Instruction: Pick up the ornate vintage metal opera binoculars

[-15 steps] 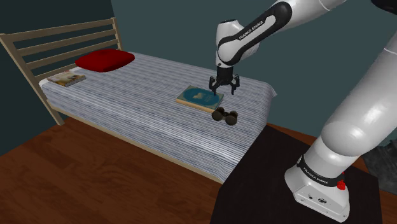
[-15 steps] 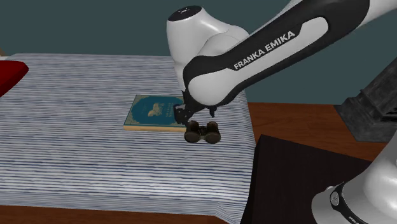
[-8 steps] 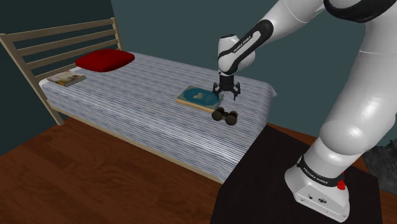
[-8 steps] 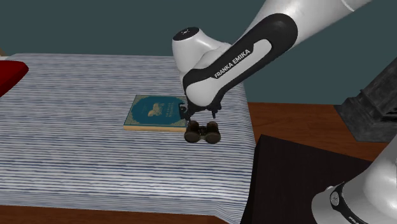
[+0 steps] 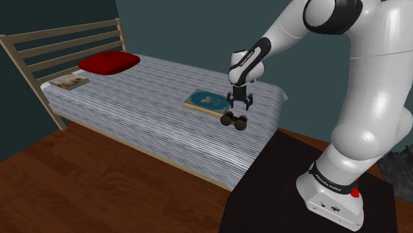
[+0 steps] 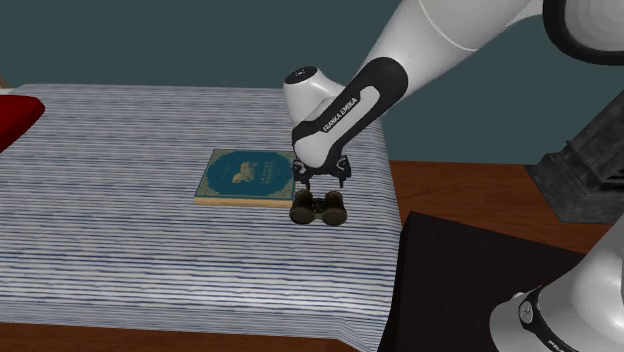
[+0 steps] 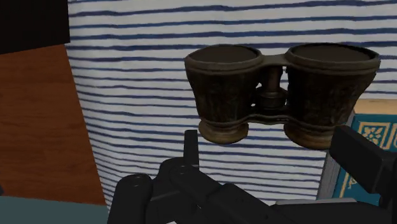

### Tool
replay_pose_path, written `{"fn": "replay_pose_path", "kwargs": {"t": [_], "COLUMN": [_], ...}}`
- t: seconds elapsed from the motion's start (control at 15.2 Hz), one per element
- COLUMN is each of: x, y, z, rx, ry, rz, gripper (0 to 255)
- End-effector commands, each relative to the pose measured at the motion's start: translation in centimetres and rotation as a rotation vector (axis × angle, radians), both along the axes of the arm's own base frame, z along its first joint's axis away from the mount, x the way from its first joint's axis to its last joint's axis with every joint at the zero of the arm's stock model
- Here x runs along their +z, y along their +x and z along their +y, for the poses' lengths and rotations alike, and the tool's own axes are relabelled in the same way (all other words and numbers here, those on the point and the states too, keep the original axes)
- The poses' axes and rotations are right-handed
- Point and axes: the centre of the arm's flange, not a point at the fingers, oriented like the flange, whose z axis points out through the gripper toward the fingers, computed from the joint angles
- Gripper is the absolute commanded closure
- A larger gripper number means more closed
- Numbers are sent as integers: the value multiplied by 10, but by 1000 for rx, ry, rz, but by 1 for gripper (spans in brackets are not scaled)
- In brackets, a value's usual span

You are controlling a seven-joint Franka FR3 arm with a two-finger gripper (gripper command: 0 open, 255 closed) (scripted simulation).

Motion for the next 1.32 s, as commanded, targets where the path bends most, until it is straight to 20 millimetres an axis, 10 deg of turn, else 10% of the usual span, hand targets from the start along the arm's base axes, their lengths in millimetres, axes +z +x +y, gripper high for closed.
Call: {"fn": "replay_pose_path", "kwargs": {"t": [0.0, 0.26, 0.86, 0.92, 1.25], "x": [-20, -52, -92, -92, -92], "y": [-6, -14, -14, -15, -14], "z": [-19, -50, -50, -50, -50], "rx": [-70, -184, -184, -184, -184], "ry": [-8, -20, -20, -20, -20], "rz": [8, 20, 20, 20, 20], "gripper": [0, 0, 0, 255, 255]}}
